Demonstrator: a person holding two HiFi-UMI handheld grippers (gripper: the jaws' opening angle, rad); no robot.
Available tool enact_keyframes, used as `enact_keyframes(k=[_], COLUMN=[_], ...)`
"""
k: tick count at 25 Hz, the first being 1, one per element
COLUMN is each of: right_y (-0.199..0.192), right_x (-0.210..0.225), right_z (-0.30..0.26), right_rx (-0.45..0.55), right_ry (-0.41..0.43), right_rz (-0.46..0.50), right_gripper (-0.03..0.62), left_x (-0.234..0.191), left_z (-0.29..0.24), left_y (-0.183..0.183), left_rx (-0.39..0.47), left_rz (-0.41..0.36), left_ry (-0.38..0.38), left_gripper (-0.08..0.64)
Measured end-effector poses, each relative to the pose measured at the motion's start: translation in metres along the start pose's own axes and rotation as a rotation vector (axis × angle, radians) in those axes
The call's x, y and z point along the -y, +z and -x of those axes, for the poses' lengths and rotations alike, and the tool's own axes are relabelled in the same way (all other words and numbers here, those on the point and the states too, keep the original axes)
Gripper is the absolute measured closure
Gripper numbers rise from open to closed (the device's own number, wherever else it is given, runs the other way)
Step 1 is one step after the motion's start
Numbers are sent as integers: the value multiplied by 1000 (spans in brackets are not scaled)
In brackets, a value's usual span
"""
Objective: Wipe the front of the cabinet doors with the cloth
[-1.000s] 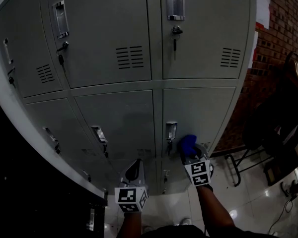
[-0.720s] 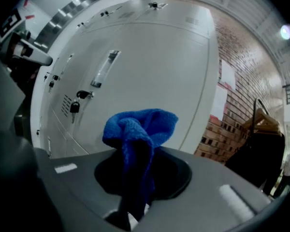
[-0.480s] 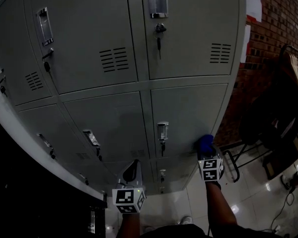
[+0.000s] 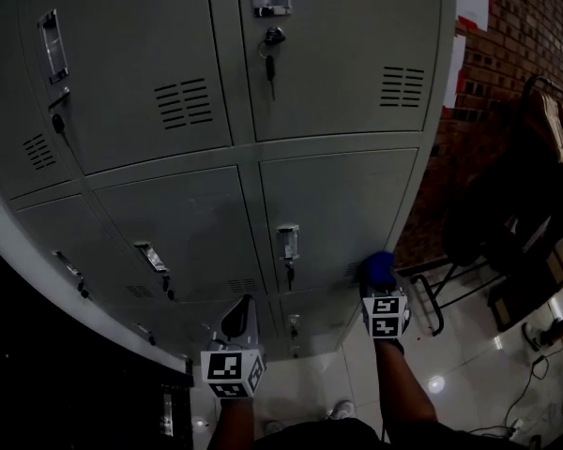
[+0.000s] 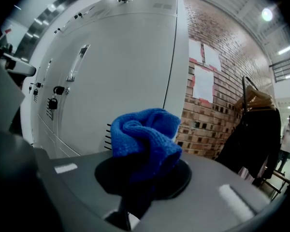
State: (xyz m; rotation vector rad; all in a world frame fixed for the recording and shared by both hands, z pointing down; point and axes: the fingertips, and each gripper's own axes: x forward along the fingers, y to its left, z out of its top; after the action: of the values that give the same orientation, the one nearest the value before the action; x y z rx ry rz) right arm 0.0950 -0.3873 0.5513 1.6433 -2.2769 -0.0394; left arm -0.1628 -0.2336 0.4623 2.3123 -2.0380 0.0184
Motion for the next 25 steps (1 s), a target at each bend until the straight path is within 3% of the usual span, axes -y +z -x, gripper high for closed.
enact_keyframes(k=[25], right_y=[29], right_x=[-132], right_z=[0], right_rx=[38], right_ry=[225], right_rz=[57], right_gripper=[534], left_x=[-32], left_z=[22], left_y=[2], left_rx=[15], left_rz=[11], left_ry=[22], left_gripper=[548])
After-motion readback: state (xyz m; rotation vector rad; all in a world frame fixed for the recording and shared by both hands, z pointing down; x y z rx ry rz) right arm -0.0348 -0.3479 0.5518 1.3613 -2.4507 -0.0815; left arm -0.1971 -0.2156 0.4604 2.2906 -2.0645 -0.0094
